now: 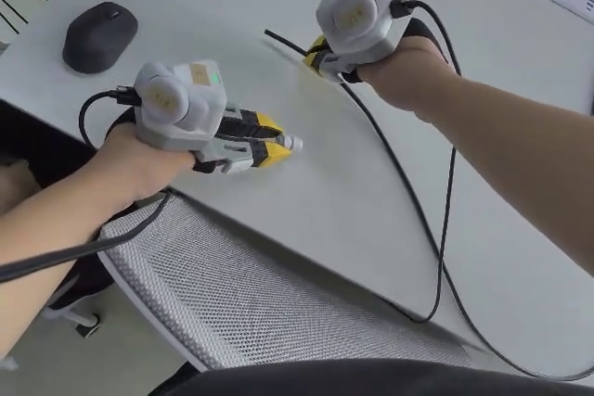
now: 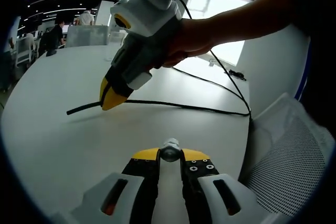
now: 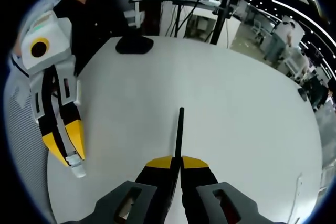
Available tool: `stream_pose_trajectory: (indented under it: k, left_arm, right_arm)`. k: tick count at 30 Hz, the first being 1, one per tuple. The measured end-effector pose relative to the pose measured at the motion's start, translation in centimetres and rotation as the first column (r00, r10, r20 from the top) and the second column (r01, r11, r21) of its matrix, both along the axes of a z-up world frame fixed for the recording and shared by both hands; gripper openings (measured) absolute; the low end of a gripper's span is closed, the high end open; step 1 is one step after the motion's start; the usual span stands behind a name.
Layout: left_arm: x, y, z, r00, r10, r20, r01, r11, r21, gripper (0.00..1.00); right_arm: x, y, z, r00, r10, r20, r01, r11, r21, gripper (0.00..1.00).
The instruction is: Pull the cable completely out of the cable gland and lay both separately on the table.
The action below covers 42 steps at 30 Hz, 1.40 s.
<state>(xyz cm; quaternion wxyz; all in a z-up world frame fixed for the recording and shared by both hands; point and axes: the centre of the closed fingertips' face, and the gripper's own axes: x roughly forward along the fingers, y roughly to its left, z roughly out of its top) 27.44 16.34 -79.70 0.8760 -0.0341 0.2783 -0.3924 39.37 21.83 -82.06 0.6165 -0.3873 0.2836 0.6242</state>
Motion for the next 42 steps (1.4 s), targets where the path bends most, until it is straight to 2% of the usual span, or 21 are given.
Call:
stream_pose_trajectory:
  k: [3, 6, 7, 13, 31, 36, 42]
  left_arm:
    - [-0.09, -0.07, -0.45, 1.000, -0.006, -0.005, 0.006, 1.000, 0.013, 0.16]
    - [-0.06, -0.08, -0.44, 1.000, 0.000, -0.011, 0.000, 1.000, 0.005, 0.16]
    - [-0.06, -0.04, -0.53, 1.000, -0.003, -0.010, 0.003, 1.000, 0.015, 0.16]
    - [-0.31, 0.03, -0.90, 1.000, -0.015, -0.012, 0.016, 0.999, 0.049, 0.16]
    - [-0.57, 0.31, -1.15, 1.000, -0.014, -0.014, 0.015, 0.996, 0.088, 0.16]
    - [-0.66, 0.34, -1.16, 1.000, -0.013, -0.020, 0.015, 0.996, 0.086, 0.16]
    - [-0.71, 0.39, -1.09, 1.000, -0.014, -0.019, 0.015, 0.995, 0.094, 0.17]
  right_arm:
    - [0.12, 0.18, -0.72, 1.000, 0.003, -0.002, -0.003, 1.000, -0.005, 0.00]
    - [-0.19, 0.11, -0.67, 1.000, 0.002, -0.007, -0.002, 1.000, -0.007, 0.00]
    - [-0.33, 0.13, -0.79, 1.000, 0.007, -0.008, -0.007, 1.000, -0.007, 0.00]
    - [-0.59, 0.02, -0.59, 1.000, 0.003, -0.015, -0.002, 1.000, 0.006, 0.00]
    - [-0.41, 0.16, -0.40, 0.999, -0.025, -0.030, 0.025, 1.000, 0.012, 0.02]
    - [-0.32, 0.21, -0.43, 0.999, -0.036, -0.037, 0.036, 0.999, 0.014, 0.02]
    - [-0.42, 0.17, -0.45, 0.998, -0.047, -0.038, 0.048, 0.999, 0.018, 0.08]
